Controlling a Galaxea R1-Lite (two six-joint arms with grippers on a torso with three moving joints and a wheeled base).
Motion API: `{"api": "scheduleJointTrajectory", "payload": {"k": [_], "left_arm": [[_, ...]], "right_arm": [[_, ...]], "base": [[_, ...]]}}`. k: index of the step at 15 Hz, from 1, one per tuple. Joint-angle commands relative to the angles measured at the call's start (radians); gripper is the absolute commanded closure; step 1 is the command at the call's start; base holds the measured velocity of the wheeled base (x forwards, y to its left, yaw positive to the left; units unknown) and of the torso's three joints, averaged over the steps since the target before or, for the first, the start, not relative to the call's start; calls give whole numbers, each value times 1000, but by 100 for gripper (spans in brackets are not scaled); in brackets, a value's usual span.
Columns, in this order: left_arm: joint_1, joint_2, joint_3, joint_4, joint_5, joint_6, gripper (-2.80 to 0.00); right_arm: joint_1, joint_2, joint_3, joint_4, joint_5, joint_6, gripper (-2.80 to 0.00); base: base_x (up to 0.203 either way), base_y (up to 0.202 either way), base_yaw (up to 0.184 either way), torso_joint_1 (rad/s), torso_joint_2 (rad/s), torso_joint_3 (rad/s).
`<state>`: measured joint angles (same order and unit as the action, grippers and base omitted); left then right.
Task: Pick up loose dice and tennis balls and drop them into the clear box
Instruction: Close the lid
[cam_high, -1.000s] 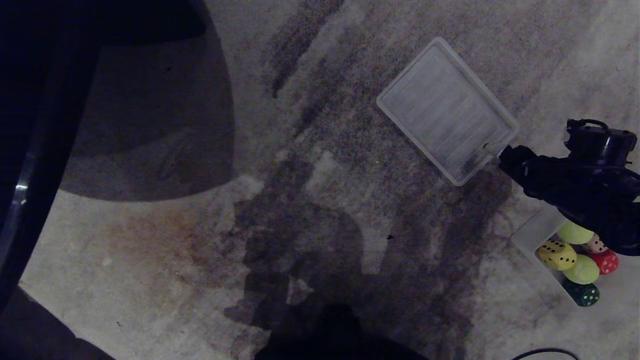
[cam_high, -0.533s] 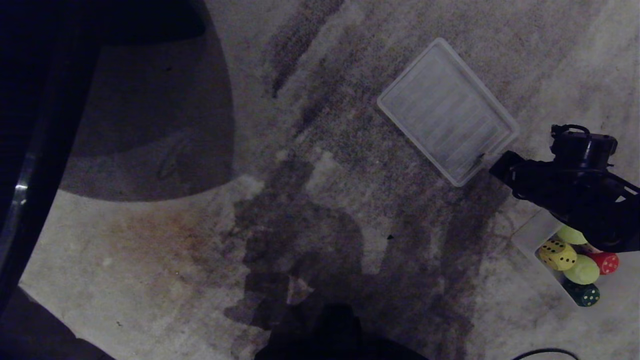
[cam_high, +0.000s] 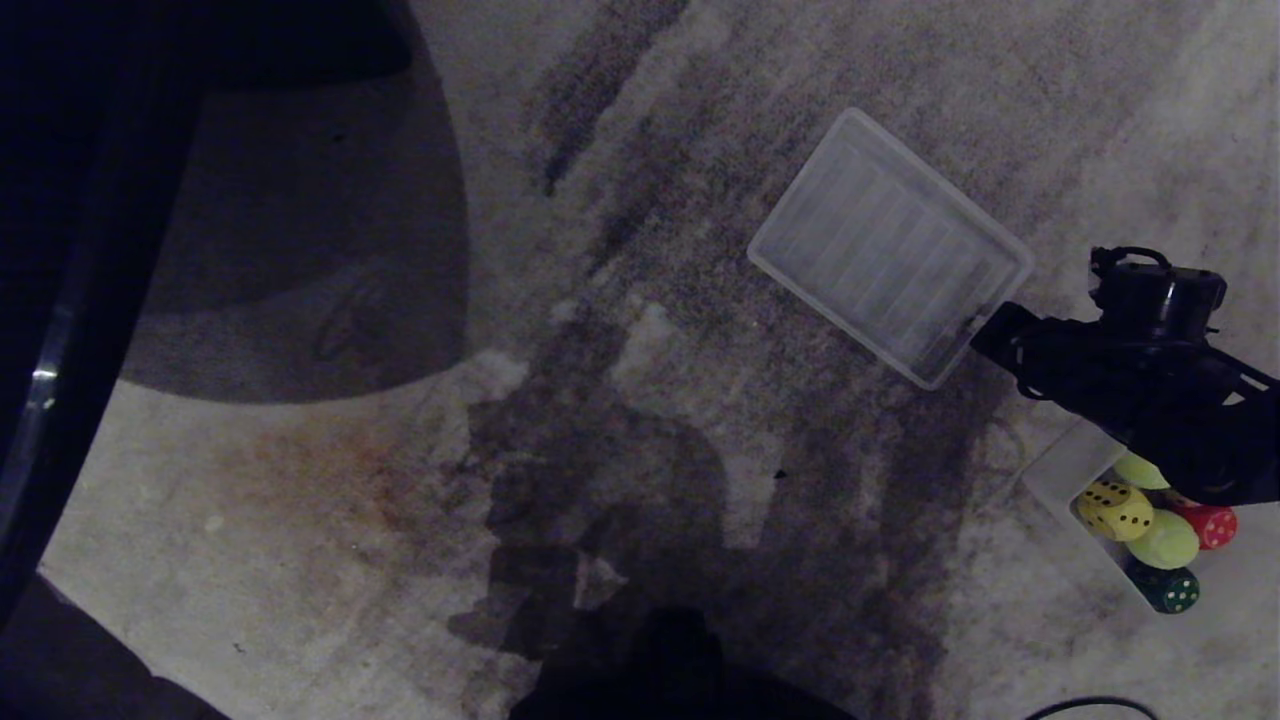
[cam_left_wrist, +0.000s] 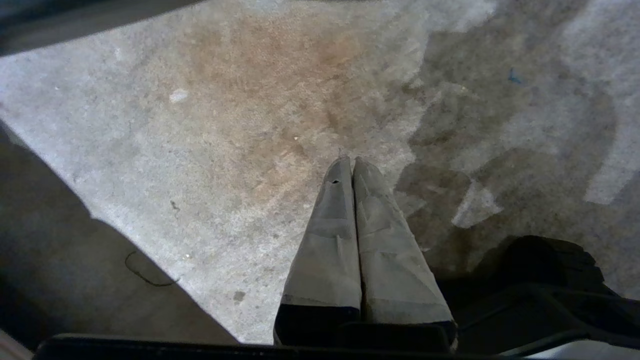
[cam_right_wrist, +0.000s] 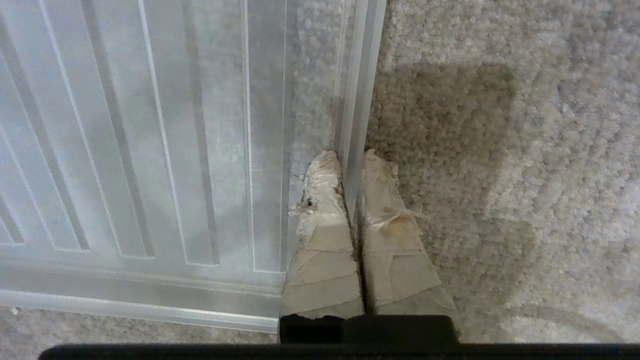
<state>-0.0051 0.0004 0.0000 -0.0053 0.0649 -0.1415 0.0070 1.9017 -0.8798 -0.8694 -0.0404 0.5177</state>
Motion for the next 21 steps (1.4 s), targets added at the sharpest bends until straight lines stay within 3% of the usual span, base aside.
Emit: {"api": "scheduleJointTrajectory", "payload": {"k": [1,8,12,17,21], "left_arm": [[1,1,2,-1,1,-1,0],[1,1,2,-1,1,-1,0],[1,0,2,-1,1,-1,0],[1,0,2,-1,1,-1,0],[1,1,2,-1,1,-1,0]], "right_arm": [[0,-56,30,4,0,-2,0],[-2,-479,237,244,6,-133,0],[4,-861,417,484,19,-261,0],[-10,-1367,539,908,23,-336,0],[-37,-1622,679,1046,29,-476,0]], "base": [[0,0,0,0,0,0],[0,0,0,0,0,0],[0,0,0,0,0,0],[0,0,0,0,0,0],[0,0,0,0,0,0]]}}
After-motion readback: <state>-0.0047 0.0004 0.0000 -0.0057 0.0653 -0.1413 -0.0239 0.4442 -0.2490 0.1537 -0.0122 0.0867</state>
